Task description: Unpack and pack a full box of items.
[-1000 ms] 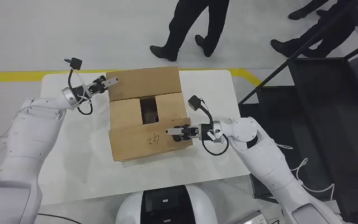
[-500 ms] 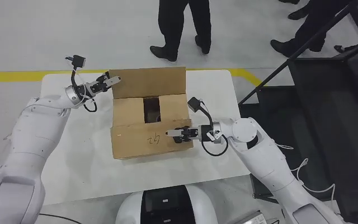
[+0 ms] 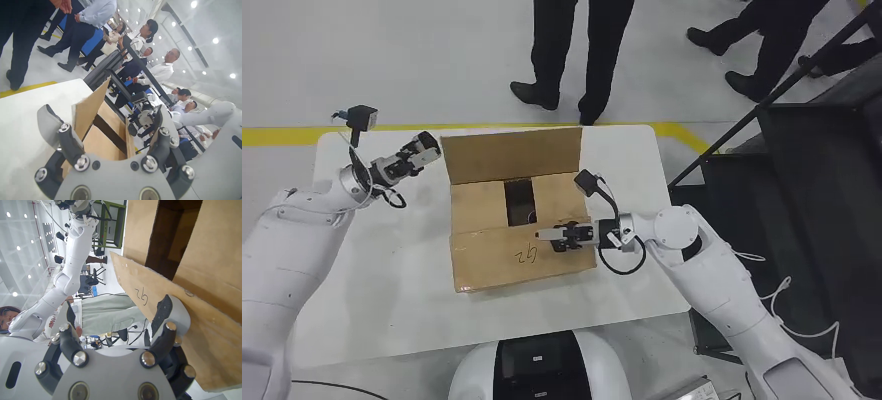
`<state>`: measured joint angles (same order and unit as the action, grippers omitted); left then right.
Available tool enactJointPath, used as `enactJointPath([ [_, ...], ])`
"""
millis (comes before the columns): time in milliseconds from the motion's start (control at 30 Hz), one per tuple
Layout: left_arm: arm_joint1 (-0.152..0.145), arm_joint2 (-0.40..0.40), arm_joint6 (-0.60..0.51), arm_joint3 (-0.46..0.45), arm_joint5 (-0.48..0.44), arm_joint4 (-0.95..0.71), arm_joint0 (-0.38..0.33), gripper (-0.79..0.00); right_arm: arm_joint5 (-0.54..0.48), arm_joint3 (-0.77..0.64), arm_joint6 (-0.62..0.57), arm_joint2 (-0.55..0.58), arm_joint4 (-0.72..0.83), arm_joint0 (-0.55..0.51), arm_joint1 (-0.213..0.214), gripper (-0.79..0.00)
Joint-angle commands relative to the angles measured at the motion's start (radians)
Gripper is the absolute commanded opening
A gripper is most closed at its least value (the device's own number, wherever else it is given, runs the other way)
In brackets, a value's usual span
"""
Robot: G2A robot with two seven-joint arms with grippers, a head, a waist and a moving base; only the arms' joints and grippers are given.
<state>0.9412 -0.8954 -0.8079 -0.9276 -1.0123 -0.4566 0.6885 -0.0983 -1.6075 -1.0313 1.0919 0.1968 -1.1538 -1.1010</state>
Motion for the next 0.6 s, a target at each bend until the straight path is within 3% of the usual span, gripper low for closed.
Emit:
enactJointPath([
  [0,-0.01,0.005,0.0,-0.028,0.0,-0.035,0.015,0.0,0.001,0.002,0.0,-0.001,0.002,0.003,0.0,0.0],
  [167,-0.031,0.065,-0.033,-0.06,0.033,-0.086,0.006,0.0,0.003,0.004,0.005,0.006,0.006,0.005,0.002,0.0],
  [333,-0.042,0.092,-0.018,0.01,0.018,-0.123,-0.03,0.0,0.005,-0.001,0.012,0.014,0.008,0.0,0.005,0.0],
  [567,-0.008,0.146,-0.093,0.147,0.093,-0.182,-0.105,0.0,0.008,-0.008,0.028,0.018,0.011,-0.012,0.007,0.0],
])
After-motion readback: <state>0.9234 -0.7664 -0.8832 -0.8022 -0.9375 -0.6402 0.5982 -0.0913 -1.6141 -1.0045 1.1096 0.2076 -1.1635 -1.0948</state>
